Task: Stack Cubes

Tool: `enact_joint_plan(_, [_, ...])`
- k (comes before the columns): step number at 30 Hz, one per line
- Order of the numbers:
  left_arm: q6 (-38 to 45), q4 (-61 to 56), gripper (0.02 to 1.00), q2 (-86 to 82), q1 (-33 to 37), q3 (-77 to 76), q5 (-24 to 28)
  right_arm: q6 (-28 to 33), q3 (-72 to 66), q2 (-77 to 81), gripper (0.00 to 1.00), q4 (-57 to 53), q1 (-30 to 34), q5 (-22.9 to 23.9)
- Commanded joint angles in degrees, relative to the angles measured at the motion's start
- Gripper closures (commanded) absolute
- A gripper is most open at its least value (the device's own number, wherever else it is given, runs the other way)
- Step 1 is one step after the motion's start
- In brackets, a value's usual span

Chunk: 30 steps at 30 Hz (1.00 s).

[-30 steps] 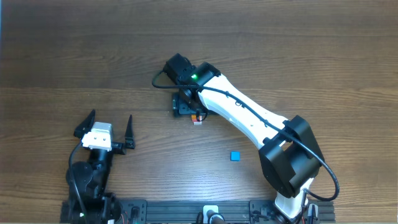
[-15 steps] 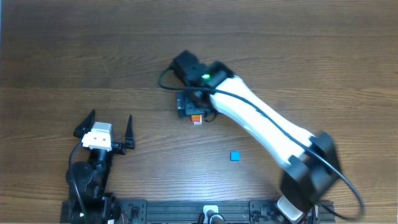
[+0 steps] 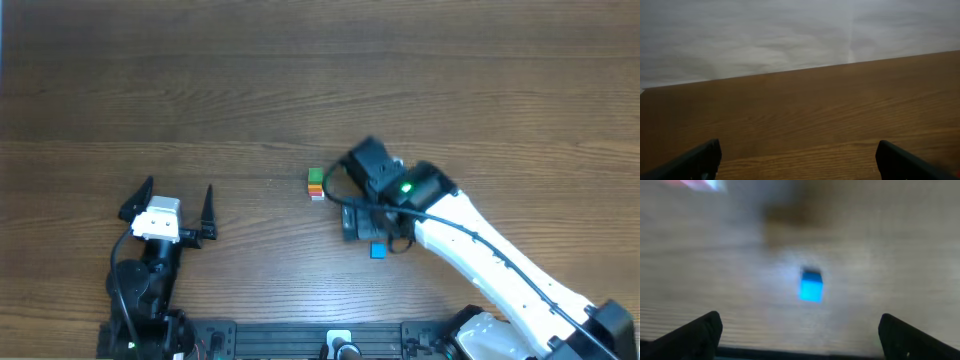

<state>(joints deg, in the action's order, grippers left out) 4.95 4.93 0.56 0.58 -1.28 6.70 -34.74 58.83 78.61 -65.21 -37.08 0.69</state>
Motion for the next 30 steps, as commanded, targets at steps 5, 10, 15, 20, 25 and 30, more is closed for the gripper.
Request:
enact_joint_plan(5, [0.6,-0.1,0.02,-0.4,0.4,0.4,0.3,-4.3,-11.8,-1.7,0.009,6.8,-0.6,-2.6])
enact_joint_plan(10, [0.6,-0.1,0.025,-0.4,0.4,0.4,0.3,-4.5,-15.6,-1.5,0.007,12.4,-0.6,-2.6])
enact_joint_plan(15, [0.6,-0.1,0.02,-0.4,0.4,0.4,0.3,-4.4,-17.5,0.1,0.009,16.3,-0.5,-2.3])
enact_joint_plan(20, [0.6,-0.1,0.02,-0.4,0.4,0.4,0.3,-4.4,-17.5,3.1,0.036,18.2,-0.5,-1.6])
enact_joint_plan(25, [0.6,-0.1,0.02,-0.4,0.4,0.4,0.3,-5.1,-17.5,6.2,0.088,19.0,-0.5,-1.3])
enact_joint_plan(30, [0.6,-0.1,0.02,-0.4,0.4,0.4,0.3,-5.5,-17.5,7.2,0.205,19.4,-0.5,-1.3])
